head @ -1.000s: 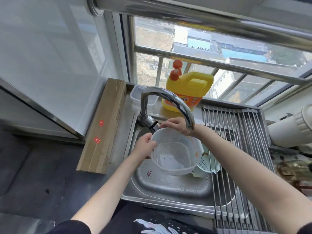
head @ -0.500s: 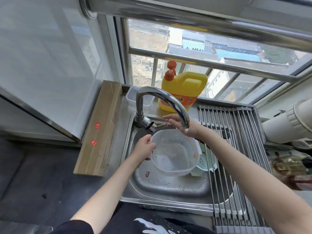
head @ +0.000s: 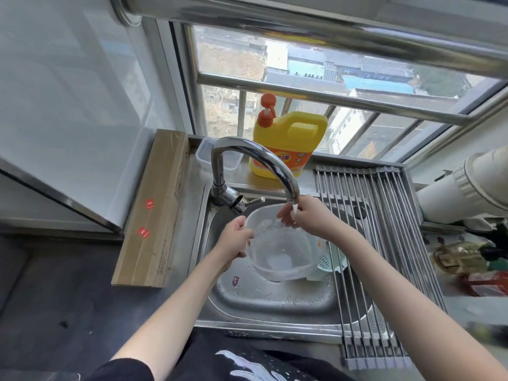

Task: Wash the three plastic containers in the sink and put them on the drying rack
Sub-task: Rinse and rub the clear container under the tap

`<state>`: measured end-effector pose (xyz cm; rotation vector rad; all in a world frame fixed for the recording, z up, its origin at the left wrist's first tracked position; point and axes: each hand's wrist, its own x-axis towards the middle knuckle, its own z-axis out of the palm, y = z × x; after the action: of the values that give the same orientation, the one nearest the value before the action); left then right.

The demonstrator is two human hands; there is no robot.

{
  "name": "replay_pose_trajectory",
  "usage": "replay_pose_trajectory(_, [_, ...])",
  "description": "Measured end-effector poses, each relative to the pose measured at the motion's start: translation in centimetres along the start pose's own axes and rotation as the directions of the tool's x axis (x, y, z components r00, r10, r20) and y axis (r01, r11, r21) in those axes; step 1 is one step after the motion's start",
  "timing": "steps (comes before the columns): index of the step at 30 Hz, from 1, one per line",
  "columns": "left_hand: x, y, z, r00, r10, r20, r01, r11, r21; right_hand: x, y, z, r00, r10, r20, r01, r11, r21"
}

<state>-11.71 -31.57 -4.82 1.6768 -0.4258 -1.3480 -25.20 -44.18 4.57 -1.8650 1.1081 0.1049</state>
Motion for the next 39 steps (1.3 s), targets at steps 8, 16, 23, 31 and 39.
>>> replay_pose_trajectory(8, [0.0,-0.1,0.0,0.995,0.068,0.07,-0.062,0.995,-0.084,0.0,-0.6,0.0,0.998,0.064,-0.008,-0.064,0.994,-0.086])
replay_pose_trajectory(16, [-0.2,0.4,0.4,0.994,0.087,0.063,-0.083,0.994,-0.075,-0.1,-0.6,1.1,0.977,0.102,0.185,0.005,0.863,-0.506])
replay_pose_trajectory(23, [-0.3,0.9,0.5,0.976,0.216,-0.02,-0.215,0.976,0.029,-0.9,1.3,5.0,0.879,0.058,0.473,0.291,0.721,-0.629])
replay_pose_trajectory(31, [-1.5,1.6,0.1,0.941,0.33,-0.074,-0.308,0.926,0.219,-0.9,3.6,6.0,0.878,-0.088,0.471,0.344,0.801,-0.491])
replay_pose_trajectory(39, [-1.9,2.0,0.7,0.922,0.377,-0.084,-0.345,0.902,0.259,-1.4,4.0,6.8,0.897,-0.248,0.366,0.404,0.797,-0.449])
